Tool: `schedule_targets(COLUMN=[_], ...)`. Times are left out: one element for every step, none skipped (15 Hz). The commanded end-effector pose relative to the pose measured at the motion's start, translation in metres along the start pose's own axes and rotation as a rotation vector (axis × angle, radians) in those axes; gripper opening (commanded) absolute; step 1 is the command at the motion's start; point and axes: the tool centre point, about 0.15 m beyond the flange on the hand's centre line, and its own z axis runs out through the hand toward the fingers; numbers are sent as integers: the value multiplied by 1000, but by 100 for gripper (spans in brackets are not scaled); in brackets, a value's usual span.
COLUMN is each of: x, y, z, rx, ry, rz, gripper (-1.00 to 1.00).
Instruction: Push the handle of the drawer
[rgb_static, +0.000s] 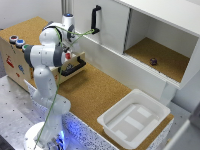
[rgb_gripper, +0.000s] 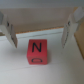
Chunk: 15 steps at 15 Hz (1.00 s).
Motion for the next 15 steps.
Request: schedule_targets(x=[-21,-26,-30,-34,-37,-39,-39,-39,-38,-37,-36,-36,-38,-41,-45], y=[56,66,79,89,104,118,133,147,164,185,201,221,236,250,264], z=[-76,-90,-103,-109,-114,-116,-113,-110,-105,-96,-89,-80,-71,-62,-49], rx=[23,27,24,17,-7,-29,-60,-52,-42,-18,-3,17,16,30,42], ry=[106,126,145,143,143,140,124,103,86,56,49,36,18,11,1], rz=[-25,-20,-4,-8,-9,-5,-6,-7,-13,-46,-60,-92,-131,-144,-156], gripper=[100,100,100,100,100,100,100,100,100,100,100,100,100,100,100])
